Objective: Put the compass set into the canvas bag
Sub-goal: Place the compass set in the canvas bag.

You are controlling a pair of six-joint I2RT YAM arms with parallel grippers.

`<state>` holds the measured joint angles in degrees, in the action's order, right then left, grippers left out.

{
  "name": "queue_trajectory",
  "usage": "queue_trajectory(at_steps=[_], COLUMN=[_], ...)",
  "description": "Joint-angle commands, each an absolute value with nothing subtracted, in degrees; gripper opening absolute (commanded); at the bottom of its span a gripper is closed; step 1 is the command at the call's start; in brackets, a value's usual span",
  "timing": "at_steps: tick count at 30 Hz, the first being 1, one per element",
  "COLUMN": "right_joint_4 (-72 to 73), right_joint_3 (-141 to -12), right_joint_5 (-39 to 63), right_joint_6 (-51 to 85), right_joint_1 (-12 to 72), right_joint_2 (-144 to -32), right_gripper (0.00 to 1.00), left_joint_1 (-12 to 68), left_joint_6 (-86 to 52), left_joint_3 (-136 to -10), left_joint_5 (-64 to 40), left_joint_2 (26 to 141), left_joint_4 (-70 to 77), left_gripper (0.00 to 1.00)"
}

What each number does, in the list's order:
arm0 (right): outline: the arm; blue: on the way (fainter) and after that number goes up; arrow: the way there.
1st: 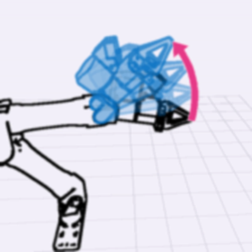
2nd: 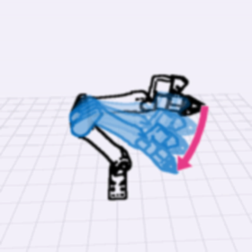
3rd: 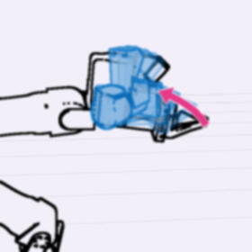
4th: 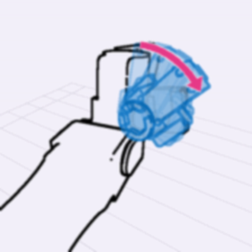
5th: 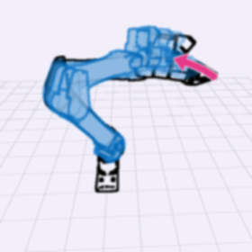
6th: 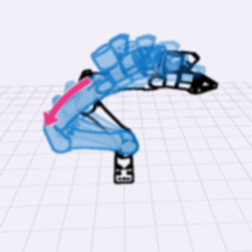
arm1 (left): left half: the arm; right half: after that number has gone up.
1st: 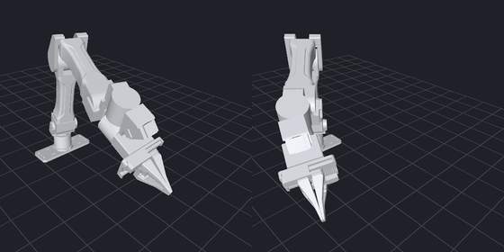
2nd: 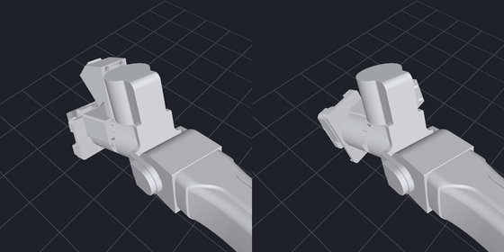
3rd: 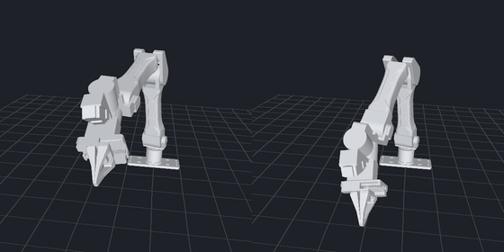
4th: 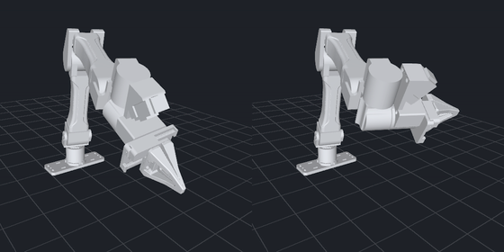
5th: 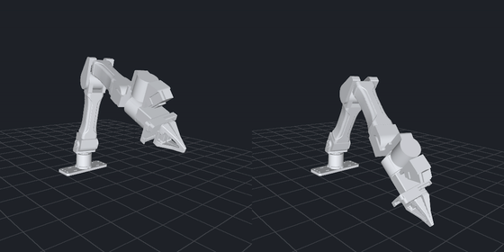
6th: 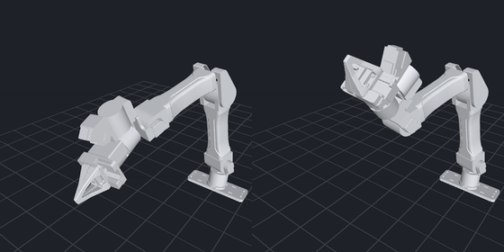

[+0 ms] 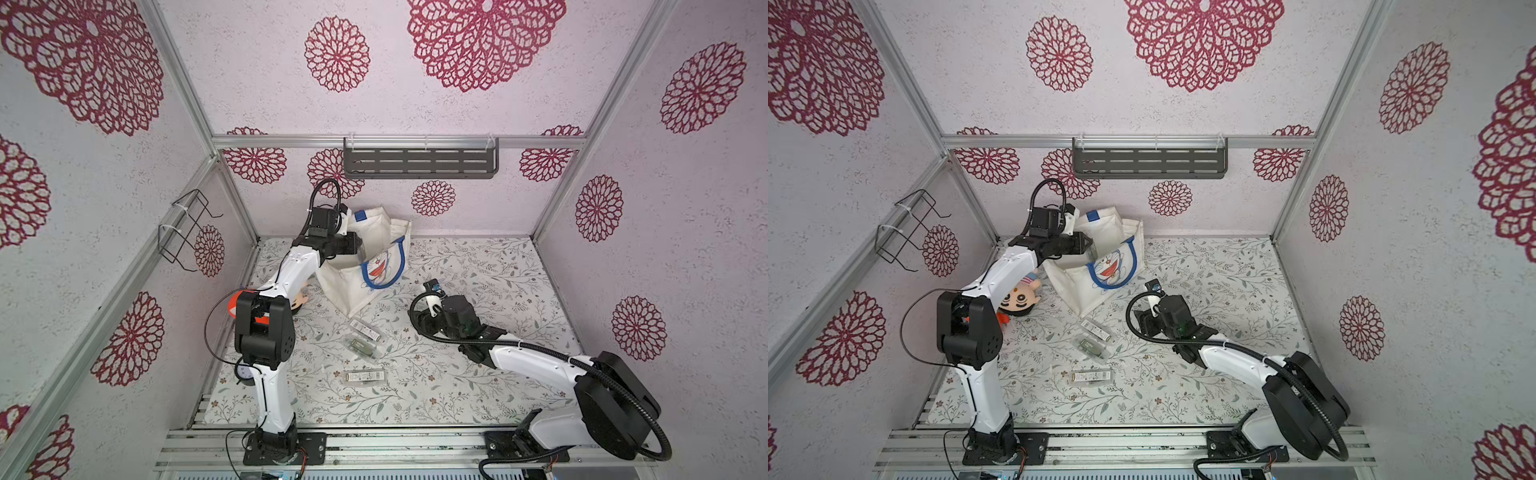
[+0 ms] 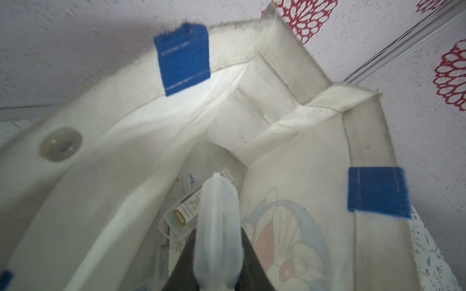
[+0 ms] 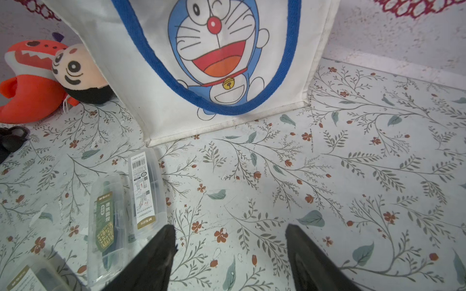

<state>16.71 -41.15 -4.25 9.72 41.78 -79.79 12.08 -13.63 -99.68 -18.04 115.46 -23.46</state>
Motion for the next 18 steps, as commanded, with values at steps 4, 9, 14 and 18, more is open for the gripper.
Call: queue_trajectory(at_steps=[4, 9, 14, 18], right_joint_4=[19.21, 19.19, 18.99, 18.57], right_joint_3=[-41.63, -41.25, -40.60, -40.84], right_joint_5=[-3.37, -3.59, -4.49, -4.74], right_joint_6=[11.49, 11.80, 11.69, 11.43], right_joint_1=[41.84, 42.10, 43.13, 44.32], right_joint_2=[-80.64, -81.52, -82.27, -83.43], right_gripper=[0.72, 0.72, 0.72, 0.72], left_joint_1=[13.96, 14.32, 14.91, 15.03], left_joint_6=[-10.33, -10.37, -10.54, -10.53], left_joint_3=[-98.75, -98.09, -96.58, -94.73], left_joint_5=[-14.92, -14.35, -13.57, -13.62], left_joint_2=[117.21, 118.30, 118.24, 117.04], left_joint_4=[-23.73, -23.73, -23.83, -23.46], left_gripper=[0.24, 0.29, 0.33, 0.35])
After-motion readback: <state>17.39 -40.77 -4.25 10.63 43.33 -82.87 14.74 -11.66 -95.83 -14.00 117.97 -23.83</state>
